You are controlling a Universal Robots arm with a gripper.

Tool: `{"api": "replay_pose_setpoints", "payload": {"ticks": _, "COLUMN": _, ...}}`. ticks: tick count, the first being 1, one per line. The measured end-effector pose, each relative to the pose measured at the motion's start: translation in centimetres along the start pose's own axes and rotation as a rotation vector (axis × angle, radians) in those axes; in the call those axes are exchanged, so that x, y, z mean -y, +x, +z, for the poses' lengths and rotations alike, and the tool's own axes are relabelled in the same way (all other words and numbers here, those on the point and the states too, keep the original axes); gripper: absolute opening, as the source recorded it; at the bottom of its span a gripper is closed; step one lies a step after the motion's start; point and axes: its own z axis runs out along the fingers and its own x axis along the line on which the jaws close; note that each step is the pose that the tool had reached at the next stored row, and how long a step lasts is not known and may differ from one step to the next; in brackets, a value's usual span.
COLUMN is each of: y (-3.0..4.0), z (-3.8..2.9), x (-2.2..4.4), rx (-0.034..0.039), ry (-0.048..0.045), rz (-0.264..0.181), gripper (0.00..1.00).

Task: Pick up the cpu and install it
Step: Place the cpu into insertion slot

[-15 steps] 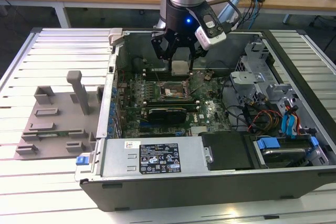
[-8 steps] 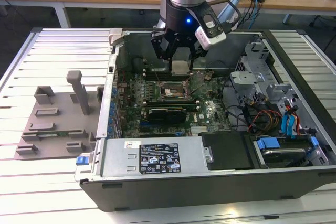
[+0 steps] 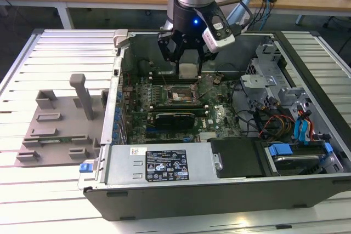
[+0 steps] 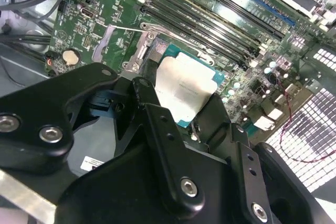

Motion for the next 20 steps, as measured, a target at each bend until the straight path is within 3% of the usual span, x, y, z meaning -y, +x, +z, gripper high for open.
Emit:
{"api": "replay_pose_setpoints", "payload": {"ticks": 5, "y": 0.0, "z": 0.01, "x": 0.0, "rx": 0.0015, "ry": 0.0024, "rz": 0.05, "gripper": 0.55}}
{"api": "replay_pose_setpoints", "payload": {"ticks": 9, "y": 0.0, "z": 0.01, "x": 0.0, "rx": 0.0041, "ry": 0.0054, "rz": 0.139, "gripper": 0.55}}
{"api": "replay_pose_setpoints", "payload": {"ticks": 15, "y": 0.0, "z": 0.01, "x": 0.0, "rx": 0.006, "ry": 0.0075, "rz": 0.204, "gripper": 0.55}}
{"api": "replay_pose_setpoints", "payload": {"ticks": 20, "y": 0.0, "z": 0.02, "x": 0.0, "rx": 0.0085, "ry": 0.0102, "rz": 0.289, "gripper": 0.55}}
